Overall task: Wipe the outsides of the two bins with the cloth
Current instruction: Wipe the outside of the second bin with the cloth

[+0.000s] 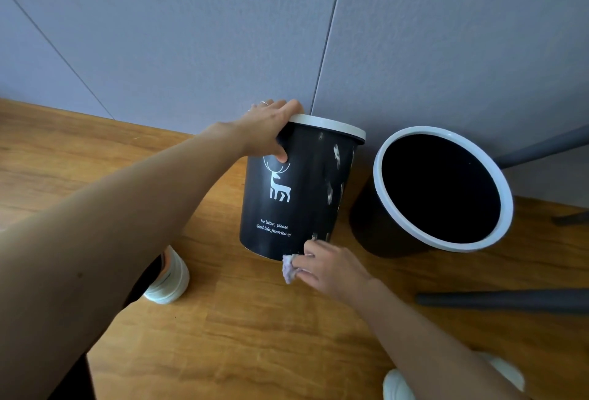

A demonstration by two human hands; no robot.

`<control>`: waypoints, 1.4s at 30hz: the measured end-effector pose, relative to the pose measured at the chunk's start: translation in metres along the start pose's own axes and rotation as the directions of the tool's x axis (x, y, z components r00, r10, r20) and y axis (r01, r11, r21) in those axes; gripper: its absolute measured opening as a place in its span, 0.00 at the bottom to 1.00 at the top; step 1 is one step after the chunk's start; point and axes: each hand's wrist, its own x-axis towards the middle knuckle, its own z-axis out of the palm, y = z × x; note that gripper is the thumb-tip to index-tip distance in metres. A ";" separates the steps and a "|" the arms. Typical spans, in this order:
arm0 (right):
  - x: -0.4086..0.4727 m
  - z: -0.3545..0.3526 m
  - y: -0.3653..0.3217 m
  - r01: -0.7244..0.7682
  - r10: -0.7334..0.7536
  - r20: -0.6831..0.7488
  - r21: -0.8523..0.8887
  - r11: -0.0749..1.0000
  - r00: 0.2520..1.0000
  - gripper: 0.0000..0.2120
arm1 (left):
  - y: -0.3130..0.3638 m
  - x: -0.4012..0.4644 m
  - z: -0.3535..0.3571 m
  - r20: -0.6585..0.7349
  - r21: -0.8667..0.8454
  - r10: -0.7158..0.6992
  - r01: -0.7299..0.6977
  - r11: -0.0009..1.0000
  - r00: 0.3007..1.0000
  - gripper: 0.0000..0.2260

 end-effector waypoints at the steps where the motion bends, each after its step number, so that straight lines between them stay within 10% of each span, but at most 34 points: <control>1: 0.000 -0.003 0.000 0.001 -0.001 -0.019 0.006 1.000 1.000 0.03 | 0.000 -0.001 -0.001 0.007 -0.011 0.001 -0.001 1.000 1.000 0.34; 17: -0.004 -0.008 0.009 0.036 -0.045 -0.119 -0.074 0.997 0.992 0.09 | 0.017 0.000 0.006 -0.035 0.087 0.122 -0.118 0.989 0.992 0.35; 33: -0.009 0.004 0.013 0.074 -0.095 -0.152 -0.137 0.988 0.984 0.07 | 0.012 -0.002 0.001 -0.021 -0.143 -0.164 0.159 0.977 0.986 0.32; 42: -0.010 0.005 0.015 0.076 -0.093 -0.135 -0.124 0.989 0.986 0.06 | 0.009 -0.002 0.002 -0.019 -0.154 -0.081 0.077 0.985 0.997 0.31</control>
